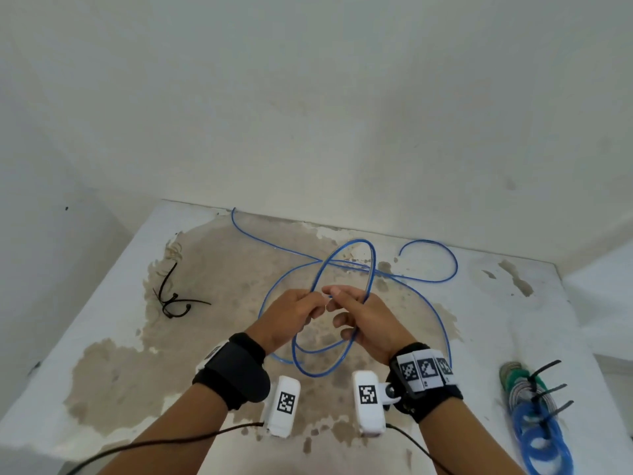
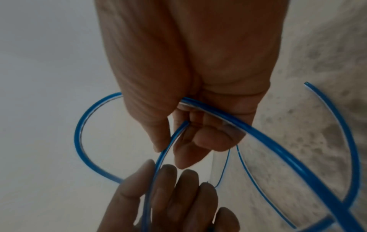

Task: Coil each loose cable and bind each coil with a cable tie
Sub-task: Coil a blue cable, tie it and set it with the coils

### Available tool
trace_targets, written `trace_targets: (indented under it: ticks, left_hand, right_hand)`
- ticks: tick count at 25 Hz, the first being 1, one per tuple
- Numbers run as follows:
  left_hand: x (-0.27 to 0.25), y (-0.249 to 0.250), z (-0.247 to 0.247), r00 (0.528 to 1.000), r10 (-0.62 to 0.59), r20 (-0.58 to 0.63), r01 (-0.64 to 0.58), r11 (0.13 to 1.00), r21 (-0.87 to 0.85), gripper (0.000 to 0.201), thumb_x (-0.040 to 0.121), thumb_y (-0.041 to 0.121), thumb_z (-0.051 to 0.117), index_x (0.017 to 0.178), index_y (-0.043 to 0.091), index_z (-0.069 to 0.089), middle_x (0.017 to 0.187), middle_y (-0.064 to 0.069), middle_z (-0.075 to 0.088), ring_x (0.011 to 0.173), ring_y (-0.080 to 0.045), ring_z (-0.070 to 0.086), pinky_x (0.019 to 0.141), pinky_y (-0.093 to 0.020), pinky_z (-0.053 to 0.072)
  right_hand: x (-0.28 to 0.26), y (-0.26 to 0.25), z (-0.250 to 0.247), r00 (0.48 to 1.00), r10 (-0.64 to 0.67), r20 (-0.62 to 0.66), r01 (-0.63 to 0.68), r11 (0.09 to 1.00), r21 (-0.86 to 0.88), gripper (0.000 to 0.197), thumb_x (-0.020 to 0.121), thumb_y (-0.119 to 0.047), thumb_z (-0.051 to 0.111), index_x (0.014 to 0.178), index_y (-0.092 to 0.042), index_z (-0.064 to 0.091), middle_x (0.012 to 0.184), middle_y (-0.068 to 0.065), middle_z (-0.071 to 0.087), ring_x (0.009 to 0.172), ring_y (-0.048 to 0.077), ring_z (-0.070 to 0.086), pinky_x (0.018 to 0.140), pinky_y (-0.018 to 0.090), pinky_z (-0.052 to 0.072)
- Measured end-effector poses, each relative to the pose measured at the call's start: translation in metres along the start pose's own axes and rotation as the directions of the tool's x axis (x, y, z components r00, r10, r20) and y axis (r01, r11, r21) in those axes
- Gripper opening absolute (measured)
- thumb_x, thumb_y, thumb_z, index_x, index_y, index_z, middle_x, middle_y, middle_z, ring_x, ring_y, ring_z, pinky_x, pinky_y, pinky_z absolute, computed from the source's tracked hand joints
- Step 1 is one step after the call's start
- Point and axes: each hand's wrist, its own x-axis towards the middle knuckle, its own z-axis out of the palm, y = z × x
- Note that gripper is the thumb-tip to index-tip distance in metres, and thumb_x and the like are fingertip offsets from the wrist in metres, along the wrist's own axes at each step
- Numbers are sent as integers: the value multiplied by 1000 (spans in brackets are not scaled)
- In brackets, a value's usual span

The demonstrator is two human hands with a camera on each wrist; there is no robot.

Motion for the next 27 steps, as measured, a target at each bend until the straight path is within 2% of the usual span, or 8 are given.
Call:
trace_targets:
  ticks: [7, 10, 12, 15, 18, 21, 24, 27]
  left_hand:
    - [21, -23, -43, 989, -138, -54, 131, 984, -119, 42, 106, 45, 38, 90, 15, 62, 73, 1, 55, 65, -15, 53, 70, -34, 44]
    - [25, -31, -54, 958, -288, -4, 285, 943, 171, 44, 108, 43, 31, 108, 12, 63, 103, -6, 65, 89, -19, 60, 79, -30, 42]
    - [25, -39, -58, 922, -387, 1, 344, 822, 454, 43, 106, 39, 38, 132, 8, 50, 133, -12, 52, 119, -26, 54, 91, -31, 37]
    - [15, -27, -59, 986, -89, -139, 140, 897, 420, 72, 99, 25, 54, 157, 13, 14, 162, -8, 19, 148, -24, 26, 116, -34, 26]
    - [16, 1, -50, 924, 377, -59, -314, 839, 445, 48, 98, 27, 56, 144, 24, 44, 149, 9, 45, 139, -6, 38, 114, -24, 29]
    - [22, 22, -41, 943, 316, 104, -326, 813, 483, 34, 102, 46, 39, 107, 26, 66, 105, 12, 70, 100, -3, 62, 90, -27, 48]
    - [23, 20, -39, 942, 324, 90, -325, 805, 497, 39, 107, 33, 37, 80, 12, 55, 69, 5, 55, 65, -8, 49, 68, -30, 41]
    - [18, 9, -40, 943, 332, -40, -275, 838, 472, 37, 107, 31, 40, 79, 14, 58, 59, 8, 45, 58, -3, 45, 59, -17, 33]
  right_hand:
    - [2, 15, 20, 976, -13, -215, 28, 997, 65, 20, 102, -30, 59, 99, -11, 61, 71, -2, 56, 57, 11, 57, 49, 24, 38]
    - [-1, 8, 11, 941, -80, -329, 103, 993, 54, 22, 104, -32, 56, 97, -11, 57, 68, -4, 50, 54, 11, 49, 45, 23, 33]
    - [-1, 3, 1, 927, -152, -343, 131, 988, -82, 25, 105, -33, 53, 96, -9, 53, 67, -3, 41, 49, 10, 37, 45, 24, 27]
    - [1, -7, -4, 951, -228, -210, 120, 895, -430, 29, 104, -36, 54, 87, -14, 45, 62, -5, 36, 48, 10, 29, 47, 24, 27]
    - [5, -16, 8, 970, -238, -50, 154, 762, -630, 34, 103, -42, 54, 80, -19, 43, 66, -1, 40, 49, 7, 34, 47, 16, 31]
    - [6, -20, 19, 966, -258, 0, 203, 762, -615, 34, 102, -44, 55, 82, -17, 48, 61, -5, 42, 48, 6, 38, 49, 18, 34]
    - [3, -21, 19, 954, -300, 2, 233, 738, -633, 33, 102, -41, 56, 80, -18, 50, 56, -8, 52, 51, 8, 46, 55, 20, 39]
    - [-1, -16, 18, 947, -322, -1, 257, 758, -599, 31, 102, -40, 56, 81, -18, 52, 59, -8, 57, 53, 8, 51, 58, 20, 42]
